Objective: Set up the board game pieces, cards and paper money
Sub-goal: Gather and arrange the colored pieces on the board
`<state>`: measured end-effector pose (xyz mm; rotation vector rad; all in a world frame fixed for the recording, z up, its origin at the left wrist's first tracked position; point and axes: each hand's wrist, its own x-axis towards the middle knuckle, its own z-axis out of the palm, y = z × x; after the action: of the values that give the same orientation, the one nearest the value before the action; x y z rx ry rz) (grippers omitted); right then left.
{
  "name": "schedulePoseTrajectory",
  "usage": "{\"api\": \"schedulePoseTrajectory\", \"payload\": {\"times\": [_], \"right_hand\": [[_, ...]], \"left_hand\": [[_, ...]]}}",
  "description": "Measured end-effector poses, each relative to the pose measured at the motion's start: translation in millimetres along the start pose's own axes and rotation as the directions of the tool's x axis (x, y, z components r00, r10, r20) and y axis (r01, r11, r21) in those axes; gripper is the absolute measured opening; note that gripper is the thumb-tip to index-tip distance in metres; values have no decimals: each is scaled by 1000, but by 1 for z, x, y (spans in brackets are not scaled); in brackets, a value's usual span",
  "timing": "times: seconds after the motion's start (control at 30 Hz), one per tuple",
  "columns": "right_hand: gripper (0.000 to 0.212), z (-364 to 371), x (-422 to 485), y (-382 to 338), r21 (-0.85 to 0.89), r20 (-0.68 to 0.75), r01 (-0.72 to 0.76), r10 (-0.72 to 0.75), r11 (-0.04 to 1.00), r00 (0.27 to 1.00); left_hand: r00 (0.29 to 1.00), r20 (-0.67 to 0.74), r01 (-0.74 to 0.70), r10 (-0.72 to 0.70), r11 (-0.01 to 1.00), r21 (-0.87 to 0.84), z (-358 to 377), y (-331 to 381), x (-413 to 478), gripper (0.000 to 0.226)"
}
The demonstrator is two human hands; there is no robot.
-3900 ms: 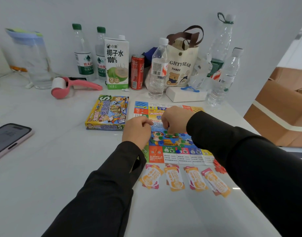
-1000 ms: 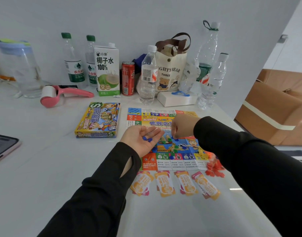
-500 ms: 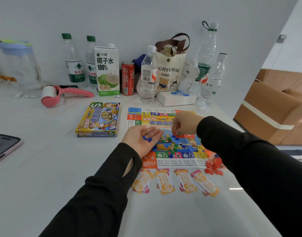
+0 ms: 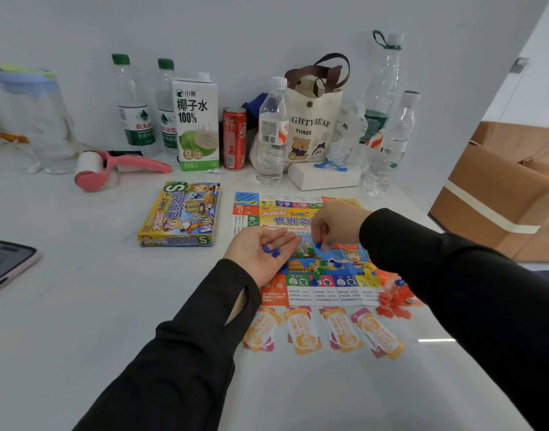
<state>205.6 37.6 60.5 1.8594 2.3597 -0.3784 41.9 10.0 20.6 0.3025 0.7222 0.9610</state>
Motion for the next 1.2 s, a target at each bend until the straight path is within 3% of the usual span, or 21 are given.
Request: {"api": "schedulePoseTrajectory", "payload": {"times": [0.3, 0.6, 0.67, 0.73, 0.8, 0.87, 0.97, 1.03, 1.13, 1.2], "right_hand": [[19, 1, 0, -3, -207, 41, 1, 8, 978, 999], [20, 9, -9, 1, -201, -24, -24, 20, 979, 1000], [17, 9, -11, 0, -161, -71, -48, 37, 986, 997], [9, 4, -14, -4, 40, -199, -54, 61, 998, 978], [4, -5, -20, -16, 275, -318, 45, 46, 960, 947], [3, -13, -25, -33, 360, -356, 161, -24, 919, 934], [11, -17, -27, -48, 359, -342, 230, -102, 904, 934], [11, -17, -24, -44, 348, -368, 212, -74, 913, 927], [11, -13, -22, -26, 310, -374, 96, 29, 946, 927], [14, -5, -22, -13, 183, -249, -14, 61, 983, 967]], "left_hand": [[1000, -4, 1, -1, 1000, 6, 1, 0, -1, 28], [1000, 0, -12, 12, 1000, 17, 0, -1, -2, 28], [1000, -1, -12, 12, 1000, 23, 0, -1, -2, 28], [1000, 1, -8, 8, 1000, 18, 0, -1, -1, 27], [1000, 3, 4, -4, 1000, 6, -1, 1, -1, 28], [1000, -6, 9, -9, 1000, -4, 0, 2, -1, 28], [1000, -4, 17, -17, 999, -27, 1, 3, -3, 28], [1000, -2, 24, -24, 999, -38, 1, 5, -5, 28], [1000, 4, 20, -20, 998, -58, 0, 6, -6, 28], [1000, 7, 13, -13, 998, -68, 0, 5, -6, 29]]}}
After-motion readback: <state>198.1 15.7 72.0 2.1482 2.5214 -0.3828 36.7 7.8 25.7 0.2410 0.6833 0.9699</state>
